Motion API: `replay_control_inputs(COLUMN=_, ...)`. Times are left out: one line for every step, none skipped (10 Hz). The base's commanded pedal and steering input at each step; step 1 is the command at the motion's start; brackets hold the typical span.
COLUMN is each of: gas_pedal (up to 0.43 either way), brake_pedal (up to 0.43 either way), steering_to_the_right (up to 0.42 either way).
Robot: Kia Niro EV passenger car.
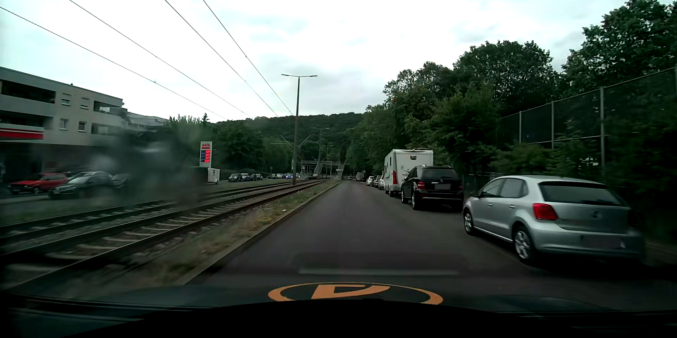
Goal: Follow the waypoints while adhering to traffic rules and regulations
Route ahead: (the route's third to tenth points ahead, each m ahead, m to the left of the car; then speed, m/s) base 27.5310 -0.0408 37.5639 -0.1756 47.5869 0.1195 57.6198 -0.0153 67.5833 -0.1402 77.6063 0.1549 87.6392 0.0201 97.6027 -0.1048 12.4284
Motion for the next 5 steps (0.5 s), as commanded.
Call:
replay_control_inputs(gas_pedal=0.000, brake_pedal=0.000, steering_to_the_right=0.001)
replay_control_inputs(gas_pedal=0.000, brake_pedal=0.000, steering_to_the_right=0.002)
replay_control_inputs(gas_pedal=0.000, brake_pedal=0.000, steering_to_the_right=0.002)
replay_control_inputs(gas_pedal=0.000, brake_pedal=0.000, steering_to_the_right=0.003)
replay_control_inputs(gas_pedal=0.000, brake_pedal=0.000, steering_to_the_right=0.003)
